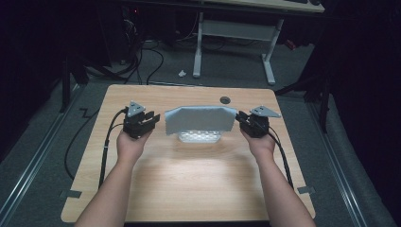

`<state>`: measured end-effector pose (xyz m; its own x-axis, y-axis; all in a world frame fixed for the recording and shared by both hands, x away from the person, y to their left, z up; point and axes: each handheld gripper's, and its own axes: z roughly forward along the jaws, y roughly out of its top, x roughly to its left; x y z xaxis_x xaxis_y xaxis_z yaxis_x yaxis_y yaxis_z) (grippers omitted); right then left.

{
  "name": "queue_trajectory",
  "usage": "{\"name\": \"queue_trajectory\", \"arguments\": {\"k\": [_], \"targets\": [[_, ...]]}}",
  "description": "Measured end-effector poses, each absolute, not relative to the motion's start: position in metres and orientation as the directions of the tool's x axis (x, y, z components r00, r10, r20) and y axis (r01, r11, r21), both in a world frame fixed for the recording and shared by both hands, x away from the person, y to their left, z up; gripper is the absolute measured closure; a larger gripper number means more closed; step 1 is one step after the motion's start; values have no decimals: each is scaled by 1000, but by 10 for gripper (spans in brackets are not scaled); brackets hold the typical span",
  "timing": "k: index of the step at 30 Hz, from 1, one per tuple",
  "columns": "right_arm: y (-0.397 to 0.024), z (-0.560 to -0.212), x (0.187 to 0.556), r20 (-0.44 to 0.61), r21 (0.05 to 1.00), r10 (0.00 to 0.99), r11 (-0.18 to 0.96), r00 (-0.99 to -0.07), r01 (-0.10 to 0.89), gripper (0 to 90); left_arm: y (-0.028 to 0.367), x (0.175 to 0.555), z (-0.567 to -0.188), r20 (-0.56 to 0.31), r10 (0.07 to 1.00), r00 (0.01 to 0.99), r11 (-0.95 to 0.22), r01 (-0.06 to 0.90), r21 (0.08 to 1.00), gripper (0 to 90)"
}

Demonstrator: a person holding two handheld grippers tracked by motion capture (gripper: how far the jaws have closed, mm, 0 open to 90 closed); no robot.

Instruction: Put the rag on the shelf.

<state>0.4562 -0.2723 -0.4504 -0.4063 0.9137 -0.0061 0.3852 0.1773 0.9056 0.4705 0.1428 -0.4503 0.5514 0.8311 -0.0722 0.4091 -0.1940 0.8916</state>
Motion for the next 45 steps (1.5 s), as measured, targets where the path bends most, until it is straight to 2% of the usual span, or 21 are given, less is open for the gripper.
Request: {"name": "queue_trajectory", "arguments": {"k": [6,11,18,24,32,41,45], "targets": [[-270,-448,447,-26,899,906,205,-422,386,722,145,464,-449,-52,837,545,-207,402,892,630],[-274,-445,438,-34,912,916,192,-399,363,727,151,455,-446,-58,838,542,-199,404,893,607],[-280,-436,417,-67,914,908,222,-413,340,688,164,427,-448,-37,832,554,-224,396,890,590],[-278,-429,392,-89,914,902,243,-423,326,648,176,399,-453,-56,833,550,-211,411,887,588],[-267,-436,356,-153,906,874,311,-461,287,630,177,357,-461,-54,819,571,-223,402,888,575],[-249,-454,318,-124,890,851,323,-510,321,593,140,312,-487,-135,747,651,-227,440,869,553],[-239,-468,303,-108,879,845,327,-523,347,559,114,294,-505,-118,694,710,-296,432,852,544]]}}
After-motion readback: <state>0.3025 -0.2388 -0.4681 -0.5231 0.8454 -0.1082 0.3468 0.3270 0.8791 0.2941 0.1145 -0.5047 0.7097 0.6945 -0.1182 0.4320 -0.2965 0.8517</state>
